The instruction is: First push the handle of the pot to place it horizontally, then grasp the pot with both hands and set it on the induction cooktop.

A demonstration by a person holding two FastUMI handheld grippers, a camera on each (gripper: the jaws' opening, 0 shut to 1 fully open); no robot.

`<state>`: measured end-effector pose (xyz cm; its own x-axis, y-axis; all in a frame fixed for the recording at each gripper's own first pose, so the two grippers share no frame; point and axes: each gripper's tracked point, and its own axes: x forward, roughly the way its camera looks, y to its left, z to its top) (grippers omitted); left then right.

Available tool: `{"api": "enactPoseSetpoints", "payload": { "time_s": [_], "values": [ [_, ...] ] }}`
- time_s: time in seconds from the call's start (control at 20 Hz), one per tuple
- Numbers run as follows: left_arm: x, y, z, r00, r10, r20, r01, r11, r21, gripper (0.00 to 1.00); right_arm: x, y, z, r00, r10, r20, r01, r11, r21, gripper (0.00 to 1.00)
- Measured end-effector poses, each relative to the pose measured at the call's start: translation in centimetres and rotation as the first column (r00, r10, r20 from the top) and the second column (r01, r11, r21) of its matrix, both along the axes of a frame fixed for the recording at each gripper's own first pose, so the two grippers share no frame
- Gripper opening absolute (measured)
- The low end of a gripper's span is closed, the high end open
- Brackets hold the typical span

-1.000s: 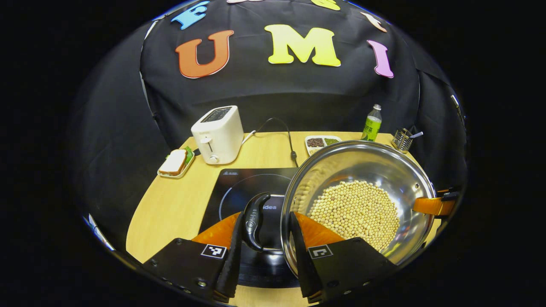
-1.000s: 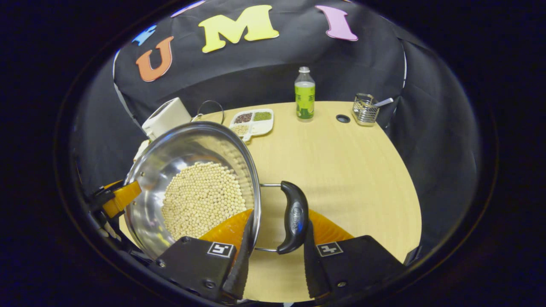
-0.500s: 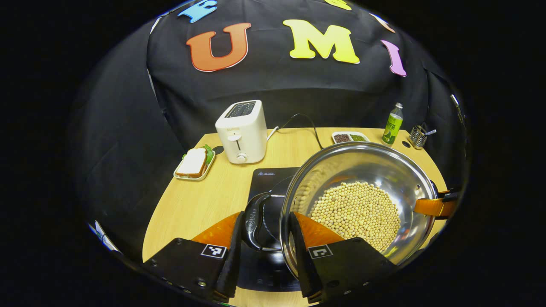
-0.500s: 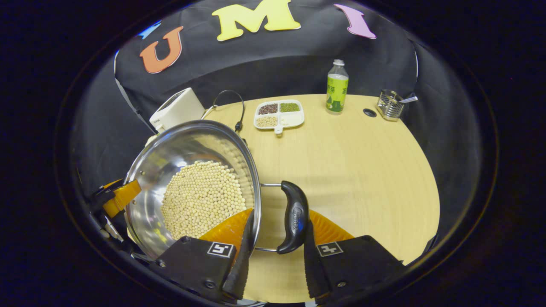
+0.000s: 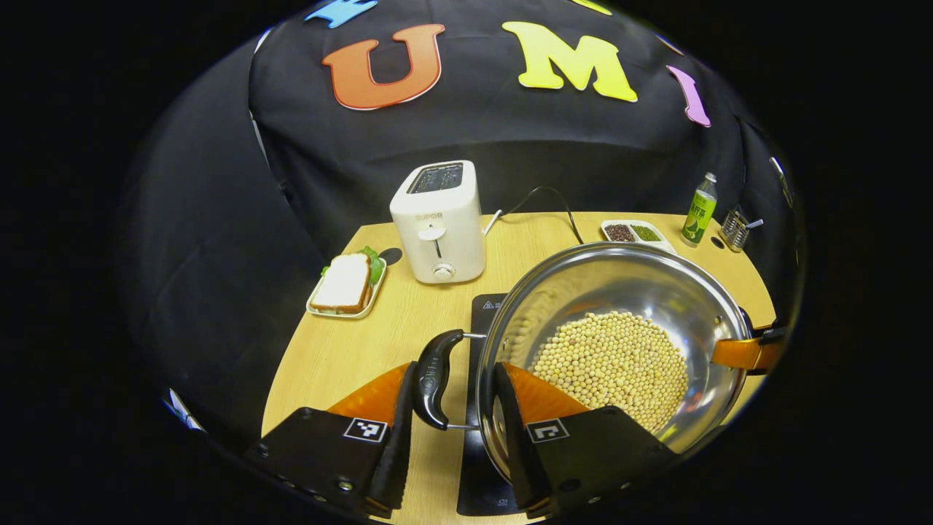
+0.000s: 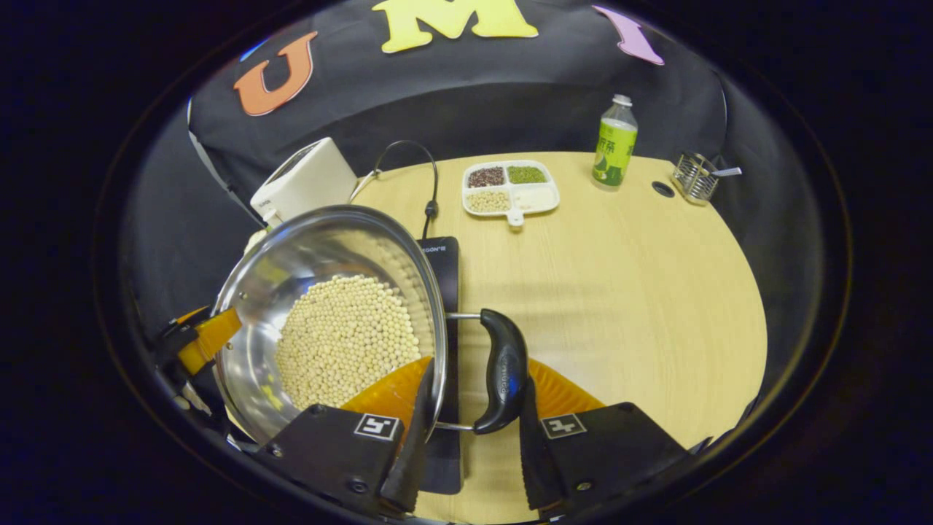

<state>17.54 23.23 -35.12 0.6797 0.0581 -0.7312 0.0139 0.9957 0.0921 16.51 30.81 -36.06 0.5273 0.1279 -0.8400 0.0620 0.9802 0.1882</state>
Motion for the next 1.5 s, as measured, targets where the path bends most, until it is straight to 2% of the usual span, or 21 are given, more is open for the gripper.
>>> {"api": "enactPoseSetpoints", "payload": {
  "time_s": [0.35, 0.55, 0.65, 0.75, 1.25, 1.3, 1.35, 1.4, 1.45, 1.5],
  "values": [
    [0.8, -0.4, -1.9, 1.000, -0.010, -0.021, 0.011, 1.000, 0.002, 0.55, 0.0, -0.3, -1.6, 0.999, -0.020, -0.049, 0.020, 1.000, 0.000, 0.54],
    [0.3, -0.3, -2.3, 1.000, -0.009, -0.005, 0.009, 1.000, -0.024, 0.55, 0.1, -0.3, -1.3, 1.000, -0.025, -0.006, 0.025, 1.000, -0.013, 0.54],
    [0.0, -0.3, -2.4, 1.000, -0.024, 0.004, 0.024, 1.000, -0.012, 0.55, 0.2, -0.3, -1.4, 0.999, -0.041, 0.003, 0.041, 0.999, 0.010, 0.55],
    [0.0, -0.3, -2.3, 1.000, -0.025, 0.008, 0.025, 1.000, -0.013, 0.55, 0.2, -0.4, -1.4, 0.999, -0.026, 0.023, 0.027, 1.000, -0.016, 0.58],
    [0.2, -0.2, -1.9, 0.999, -0.037, 0.013, 0.037, 0.999, 0.001, 0.58, 0.3, -0.4, -1.4, 0.998, -0.028, 0.054, 0.028, 1.000, -0.004, 0.60],
    [0.2, -0.2, -1.7, 0.999, -0.043, 0.018, 0.043, 0.999, -0.002, 0.71, 0.3, -0.6, -1.2, 0.998, -0.023, 0.062, 0.023, 1.000, 0.000, 0.62],
    [0.6, 0.3, -1.0, 0.998, -0.039, 0.058, 0.039, 0.999, 0.012, 0.63, 0.2, -0.7, -1.2, 0.997, -0.014, 0.074, 0.014, 1.000, -0.004, 0.72],
    [1.3, 0.9, 0.1, 0.994, -0.028, 0.108, 0.024, 0.999, 0.036, 0.69, 0.4, -0.9, -0.7, 0.995, -0.004, 0.103, 0.005, 1.000, -0.007, 0.75],
    [1.4, 1.3, 1.1, 0.989, -0.027, 0.145, 0.020, 0.999, 0.047, 0.70, 0.5, -1.2, 0.1, 0.990, 0.021, 0.138, -0.018, 1.000, -0.021, 0.80],
    [1.1, 1.2, 2.1, 0.987, -0.028, 0.161, 0.019, 0.998, 0.053, 0.96, 0.6, -1.5, 1.0, 0.984, 0.055, 0.171, -0.048, 0.998, -0.045, 0.80]
  ]
}}
